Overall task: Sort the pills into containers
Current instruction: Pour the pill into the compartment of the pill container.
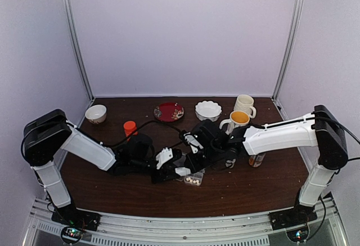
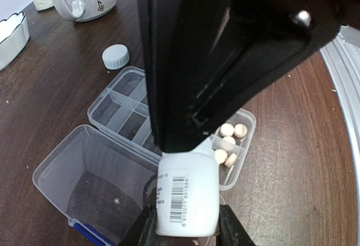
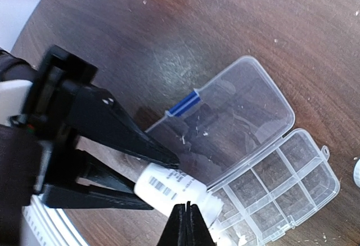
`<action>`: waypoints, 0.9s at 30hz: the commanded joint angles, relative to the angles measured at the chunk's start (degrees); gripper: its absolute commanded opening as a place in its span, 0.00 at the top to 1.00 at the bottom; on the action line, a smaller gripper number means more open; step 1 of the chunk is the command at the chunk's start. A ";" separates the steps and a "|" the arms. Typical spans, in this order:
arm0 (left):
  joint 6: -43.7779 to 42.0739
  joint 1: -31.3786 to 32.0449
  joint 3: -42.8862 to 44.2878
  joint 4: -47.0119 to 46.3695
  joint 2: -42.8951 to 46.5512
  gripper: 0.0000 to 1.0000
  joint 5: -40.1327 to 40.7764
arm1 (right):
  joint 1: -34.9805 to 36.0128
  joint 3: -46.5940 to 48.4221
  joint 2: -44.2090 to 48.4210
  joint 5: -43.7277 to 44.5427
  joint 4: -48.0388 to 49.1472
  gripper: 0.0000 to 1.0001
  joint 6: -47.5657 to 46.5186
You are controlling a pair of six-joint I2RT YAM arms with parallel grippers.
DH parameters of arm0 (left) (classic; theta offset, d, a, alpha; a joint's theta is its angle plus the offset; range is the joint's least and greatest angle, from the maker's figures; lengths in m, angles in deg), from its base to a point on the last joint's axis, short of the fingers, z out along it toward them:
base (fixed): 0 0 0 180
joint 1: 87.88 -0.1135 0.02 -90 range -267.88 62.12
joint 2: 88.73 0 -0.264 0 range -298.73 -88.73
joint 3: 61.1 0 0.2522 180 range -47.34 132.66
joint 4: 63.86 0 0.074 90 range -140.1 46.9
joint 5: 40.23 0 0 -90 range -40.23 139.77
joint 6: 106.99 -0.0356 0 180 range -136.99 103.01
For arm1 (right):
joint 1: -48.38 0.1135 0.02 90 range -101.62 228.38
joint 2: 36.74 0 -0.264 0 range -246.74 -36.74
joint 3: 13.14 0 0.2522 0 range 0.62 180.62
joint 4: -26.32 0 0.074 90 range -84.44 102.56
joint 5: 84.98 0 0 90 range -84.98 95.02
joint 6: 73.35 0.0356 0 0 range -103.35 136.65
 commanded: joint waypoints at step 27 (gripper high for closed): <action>0.72 0.31 2.33 0.04 1.34 1.00 0.43 | 0.70 -0.77 -2.76 -0.25 -0.43 1.00 0.66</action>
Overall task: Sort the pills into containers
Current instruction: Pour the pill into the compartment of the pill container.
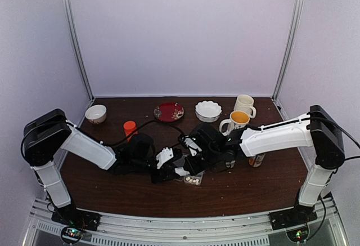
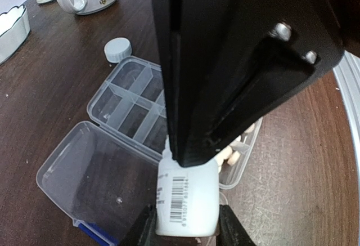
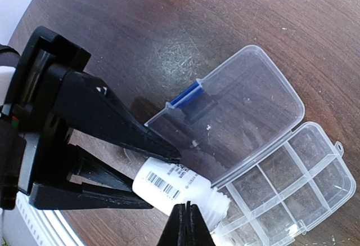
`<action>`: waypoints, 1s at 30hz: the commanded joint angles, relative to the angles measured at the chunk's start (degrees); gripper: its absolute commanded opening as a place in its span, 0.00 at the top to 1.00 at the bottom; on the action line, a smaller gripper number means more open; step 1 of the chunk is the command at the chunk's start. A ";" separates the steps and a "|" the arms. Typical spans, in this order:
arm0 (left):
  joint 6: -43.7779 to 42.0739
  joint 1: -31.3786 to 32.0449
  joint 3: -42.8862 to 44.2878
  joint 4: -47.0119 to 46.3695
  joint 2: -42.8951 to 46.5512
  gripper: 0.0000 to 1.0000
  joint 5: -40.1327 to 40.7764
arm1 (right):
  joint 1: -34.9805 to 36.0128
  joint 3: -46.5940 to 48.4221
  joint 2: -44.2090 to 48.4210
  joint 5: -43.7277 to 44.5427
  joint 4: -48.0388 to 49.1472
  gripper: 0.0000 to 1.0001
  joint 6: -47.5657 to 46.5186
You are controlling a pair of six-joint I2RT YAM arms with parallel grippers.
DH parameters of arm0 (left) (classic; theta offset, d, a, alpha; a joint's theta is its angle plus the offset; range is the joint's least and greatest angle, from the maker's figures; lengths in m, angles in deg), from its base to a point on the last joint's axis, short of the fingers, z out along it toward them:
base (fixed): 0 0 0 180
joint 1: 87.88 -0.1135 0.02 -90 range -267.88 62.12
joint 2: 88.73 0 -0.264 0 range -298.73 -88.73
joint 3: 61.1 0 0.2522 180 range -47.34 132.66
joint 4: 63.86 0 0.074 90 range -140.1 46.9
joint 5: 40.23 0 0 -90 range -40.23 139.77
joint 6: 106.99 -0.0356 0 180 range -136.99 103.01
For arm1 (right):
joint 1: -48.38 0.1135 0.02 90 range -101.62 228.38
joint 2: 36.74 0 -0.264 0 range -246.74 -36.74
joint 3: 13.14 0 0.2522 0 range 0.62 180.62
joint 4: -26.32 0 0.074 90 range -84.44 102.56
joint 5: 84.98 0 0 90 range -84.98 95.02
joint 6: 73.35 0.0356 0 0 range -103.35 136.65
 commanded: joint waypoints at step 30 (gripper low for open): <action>-0.03 0.87 2.29 -1.09 1.39 1.00 -0.05 | 0.46 0.66 4.33 3.04 -4.08 1.00 -1.04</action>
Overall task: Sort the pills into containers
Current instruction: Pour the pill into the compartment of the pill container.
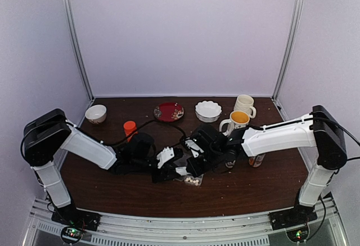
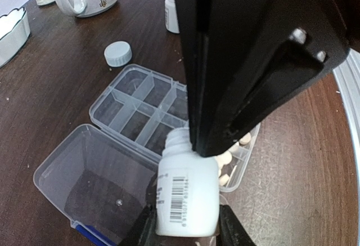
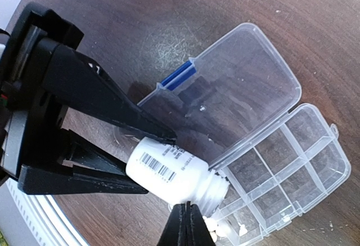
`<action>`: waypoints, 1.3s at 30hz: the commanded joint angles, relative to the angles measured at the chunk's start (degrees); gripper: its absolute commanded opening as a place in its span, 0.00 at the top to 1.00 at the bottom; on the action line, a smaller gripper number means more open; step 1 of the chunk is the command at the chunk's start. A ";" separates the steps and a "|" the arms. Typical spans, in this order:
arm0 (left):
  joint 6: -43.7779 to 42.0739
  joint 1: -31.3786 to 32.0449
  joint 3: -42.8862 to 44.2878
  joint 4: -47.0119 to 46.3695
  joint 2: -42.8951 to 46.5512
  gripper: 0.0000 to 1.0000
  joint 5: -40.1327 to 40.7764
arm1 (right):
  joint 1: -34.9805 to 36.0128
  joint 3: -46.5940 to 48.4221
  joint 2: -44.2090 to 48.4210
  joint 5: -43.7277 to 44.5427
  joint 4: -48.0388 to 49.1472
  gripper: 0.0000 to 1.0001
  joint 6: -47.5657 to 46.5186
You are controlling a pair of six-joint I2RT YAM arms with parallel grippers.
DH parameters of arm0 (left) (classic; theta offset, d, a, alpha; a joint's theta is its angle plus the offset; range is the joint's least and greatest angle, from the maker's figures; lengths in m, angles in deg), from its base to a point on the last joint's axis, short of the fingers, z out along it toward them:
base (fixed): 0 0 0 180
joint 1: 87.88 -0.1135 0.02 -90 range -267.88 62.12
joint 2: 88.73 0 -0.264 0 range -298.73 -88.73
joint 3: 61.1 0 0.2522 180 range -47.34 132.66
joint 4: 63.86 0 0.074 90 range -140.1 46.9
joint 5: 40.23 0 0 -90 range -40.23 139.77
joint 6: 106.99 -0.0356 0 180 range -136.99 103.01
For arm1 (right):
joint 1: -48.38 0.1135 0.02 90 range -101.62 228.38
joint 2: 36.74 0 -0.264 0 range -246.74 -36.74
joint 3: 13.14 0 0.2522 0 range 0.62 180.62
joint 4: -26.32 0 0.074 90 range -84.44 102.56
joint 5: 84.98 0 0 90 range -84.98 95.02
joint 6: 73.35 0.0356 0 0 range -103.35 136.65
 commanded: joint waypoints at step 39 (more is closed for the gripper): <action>-0.07 1.27 2.20 0.10 2.00 1.00 0.01 | 0.52 0.29 1.69 0.26 2.04 1.00 0.36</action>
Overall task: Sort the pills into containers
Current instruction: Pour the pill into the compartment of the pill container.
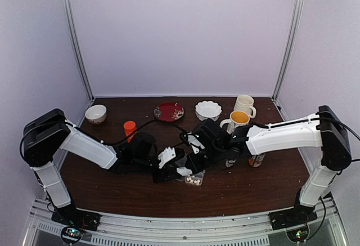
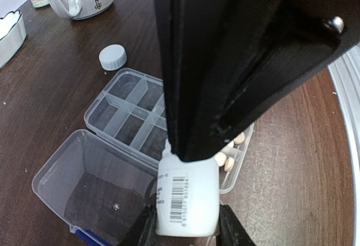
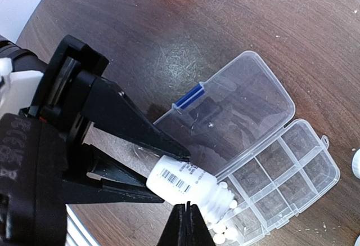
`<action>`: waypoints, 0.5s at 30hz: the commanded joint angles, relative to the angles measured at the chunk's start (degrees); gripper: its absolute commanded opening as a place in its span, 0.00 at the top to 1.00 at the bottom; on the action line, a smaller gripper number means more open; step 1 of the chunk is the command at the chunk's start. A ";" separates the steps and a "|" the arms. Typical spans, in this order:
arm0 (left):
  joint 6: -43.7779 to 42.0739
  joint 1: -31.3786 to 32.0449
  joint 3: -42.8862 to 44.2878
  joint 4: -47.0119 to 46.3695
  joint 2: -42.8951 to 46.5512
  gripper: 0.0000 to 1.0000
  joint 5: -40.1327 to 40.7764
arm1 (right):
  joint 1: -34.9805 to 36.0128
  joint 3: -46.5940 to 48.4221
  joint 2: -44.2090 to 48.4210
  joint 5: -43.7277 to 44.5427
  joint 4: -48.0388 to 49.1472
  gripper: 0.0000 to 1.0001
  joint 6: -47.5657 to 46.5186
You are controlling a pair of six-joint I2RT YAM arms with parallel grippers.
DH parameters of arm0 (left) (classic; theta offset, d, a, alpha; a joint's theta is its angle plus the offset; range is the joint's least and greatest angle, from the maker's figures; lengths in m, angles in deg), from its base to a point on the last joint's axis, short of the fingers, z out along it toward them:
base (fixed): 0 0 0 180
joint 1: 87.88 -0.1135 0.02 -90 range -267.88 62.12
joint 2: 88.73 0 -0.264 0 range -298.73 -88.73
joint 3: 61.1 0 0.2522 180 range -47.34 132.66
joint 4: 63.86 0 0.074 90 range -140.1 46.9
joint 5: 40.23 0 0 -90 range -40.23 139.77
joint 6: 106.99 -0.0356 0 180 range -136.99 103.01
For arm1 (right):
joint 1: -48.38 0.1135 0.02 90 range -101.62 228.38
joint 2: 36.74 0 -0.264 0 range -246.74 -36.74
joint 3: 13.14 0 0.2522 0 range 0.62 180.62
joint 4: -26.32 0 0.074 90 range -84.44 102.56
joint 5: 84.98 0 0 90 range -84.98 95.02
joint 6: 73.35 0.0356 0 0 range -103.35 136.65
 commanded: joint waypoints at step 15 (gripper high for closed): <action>-0.07 0.62 1.36 -1.60 1.60 1.00 0.12 | 0.46 1.41 1.49 2.52 -1.51 1.00 0.11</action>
